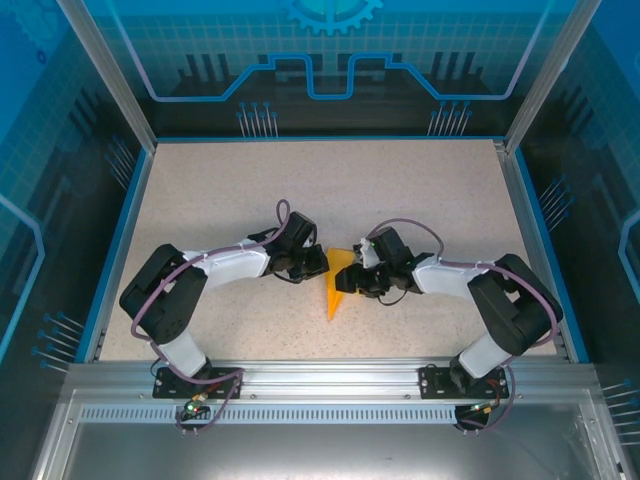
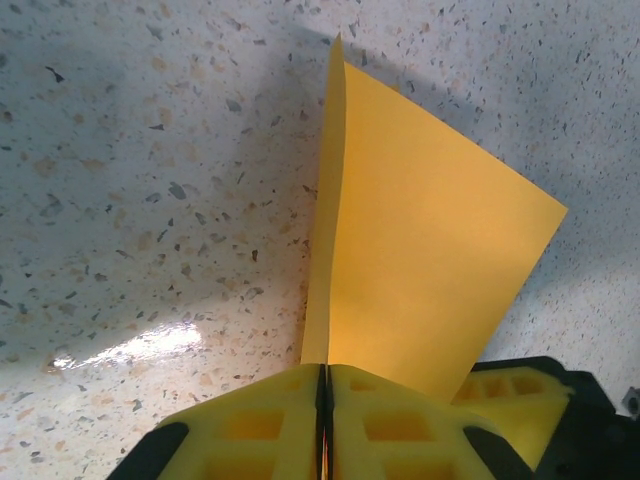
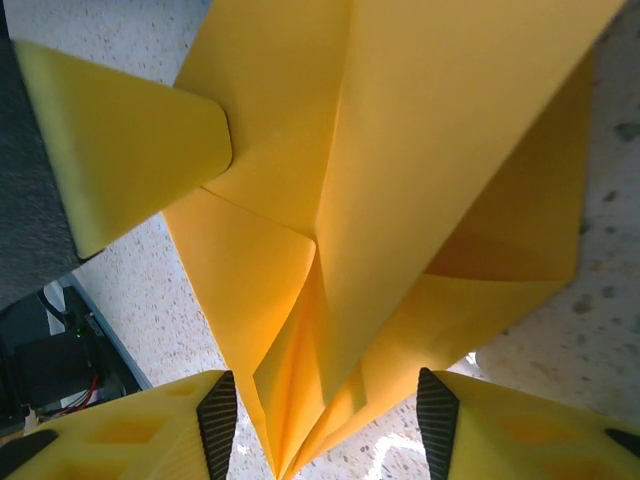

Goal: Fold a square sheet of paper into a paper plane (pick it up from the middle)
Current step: Move a paper plane to the center of the table.

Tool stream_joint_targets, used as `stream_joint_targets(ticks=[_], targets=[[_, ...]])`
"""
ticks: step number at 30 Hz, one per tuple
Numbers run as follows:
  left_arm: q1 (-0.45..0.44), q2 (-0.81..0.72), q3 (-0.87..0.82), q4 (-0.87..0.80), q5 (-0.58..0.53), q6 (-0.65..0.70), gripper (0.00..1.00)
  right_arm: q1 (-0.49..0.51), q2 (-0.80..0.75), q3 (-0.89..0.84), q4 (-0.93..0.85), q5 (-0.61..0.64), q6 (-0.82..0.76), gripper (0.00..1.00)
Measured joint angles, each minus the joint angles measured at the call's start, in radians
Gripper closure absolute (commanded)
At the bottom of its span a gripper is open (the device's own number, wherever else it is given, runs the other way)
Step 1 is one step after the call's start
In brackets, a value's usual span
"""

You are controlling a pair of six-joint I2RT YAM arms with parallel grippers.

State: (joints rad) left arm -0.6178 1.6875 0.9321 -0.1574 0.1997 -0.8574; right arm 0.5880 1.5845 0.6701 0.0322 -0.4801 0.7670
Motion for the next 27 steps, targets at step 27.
stream_joint_targets(ticks=[27], targets=[[0.000,0.000,0.000,0.006,0.001,-0.004,0.77,0.042,0.092,0.072,0.000,0.074,0.037,0.85]])
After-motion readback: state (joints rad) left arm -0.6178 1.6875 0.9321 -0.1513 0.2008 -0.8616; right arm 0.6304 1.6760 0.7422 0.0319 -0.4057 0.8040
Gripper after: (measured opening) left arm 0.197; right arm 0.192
